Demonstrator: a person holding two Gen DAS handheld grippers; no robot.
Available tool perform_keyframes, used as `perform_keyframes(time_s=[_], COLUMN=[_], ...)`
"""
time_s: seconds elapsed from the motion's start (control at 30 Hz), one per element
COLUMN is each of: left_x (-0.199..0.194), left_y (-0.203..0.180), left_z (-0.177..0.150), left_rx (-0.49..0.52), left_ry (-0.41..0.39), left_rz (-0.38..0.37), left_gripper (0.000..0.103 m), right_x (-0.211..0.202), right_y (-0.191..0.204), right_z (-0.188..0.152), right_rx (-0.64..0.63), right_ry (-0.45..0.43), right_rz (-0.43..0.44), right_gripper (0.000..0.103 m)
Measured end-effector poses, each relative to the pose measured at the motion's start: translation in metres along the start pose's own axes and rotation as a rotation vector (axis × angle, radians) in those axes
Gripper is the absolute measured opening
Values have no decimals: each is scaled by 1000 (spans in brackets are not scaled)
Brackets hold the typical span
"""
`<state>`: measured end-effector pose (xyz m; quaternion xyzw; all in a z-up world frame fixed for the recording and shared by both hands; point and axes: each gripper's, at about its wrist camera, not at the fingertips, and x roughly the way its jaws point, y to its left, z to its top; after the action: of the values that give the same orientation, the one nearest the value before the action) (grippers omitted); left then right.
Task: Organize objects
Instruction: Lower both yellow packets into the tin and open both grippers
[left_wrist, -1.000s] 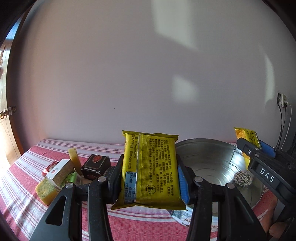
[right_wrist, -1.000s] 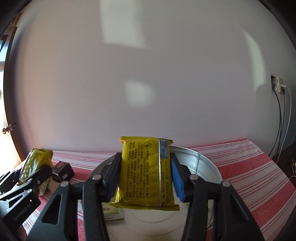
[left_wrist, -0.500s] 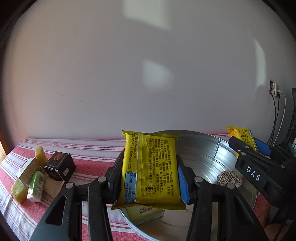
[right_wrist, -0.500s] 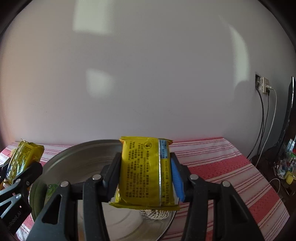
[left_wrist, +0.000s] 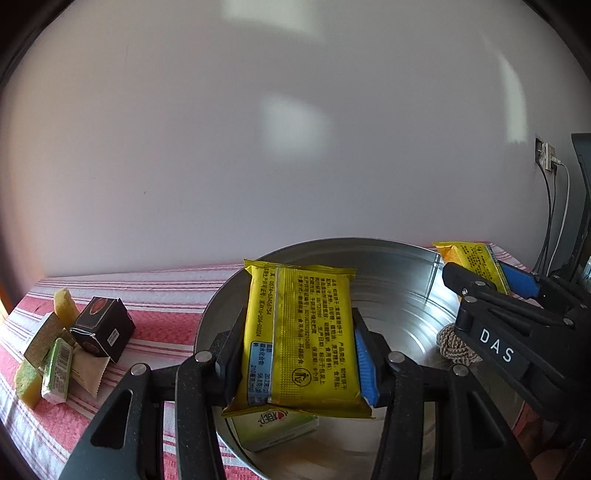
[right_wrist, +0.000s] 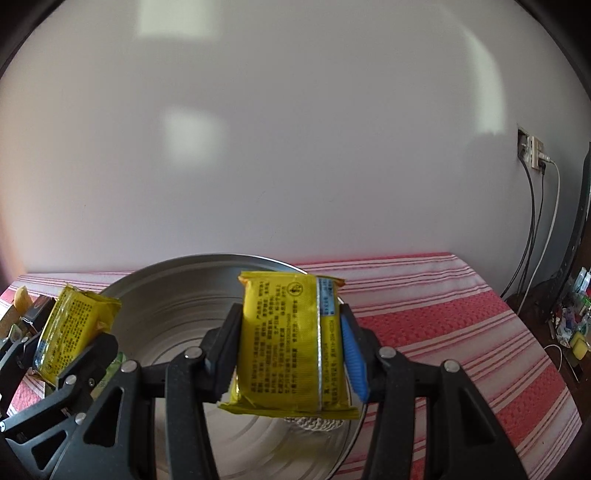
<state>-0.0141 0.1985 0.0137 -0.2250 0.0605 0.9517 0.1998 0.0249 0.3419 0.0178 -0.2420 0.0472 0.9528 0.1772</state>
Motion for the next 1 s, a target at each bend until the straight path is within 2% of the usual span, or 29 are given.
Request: perform_keyframes(time_s=[0.33,0.4,0.43,0.47,0.5,0.53,0.63,0.83,1.0], left_x=[-3,-5,-7,-11,-15,-20,-31,-46,-35], left_y=[-8,-9,-9,-10,-10,-11,-11,-15,24], left_z=[-3,-3,-3,-2,-1,-1,0,0,1], left_rx=[10,8,7,6,9,15,24,0,-48], left_ry=[8,11,11,0,-19,-41,-89,-101,-100], left_rz=[10,-9,-20,-21,-6,14,35,81,114], left_gripper=[52,55,57,65,73,77,82,85,85], right_x=[6,6,2,-4,-10,-17,-25,-24,-33], right_y=[-1,-2,-2,-2,-2,-4,-6,-3,1], right_z=[-3,-3,-3,-1,0,0,2,2,1], right_rx=[-1,3,11,19,25,35,46,52,44], right_ry=[21,17,-2,-29,-56,-93,-146,-146,-198], right_rz=[27,38,33,22,15,4,-15,-9,-14], right_gripper=[50,51,58,74,83,92,95,99,100])
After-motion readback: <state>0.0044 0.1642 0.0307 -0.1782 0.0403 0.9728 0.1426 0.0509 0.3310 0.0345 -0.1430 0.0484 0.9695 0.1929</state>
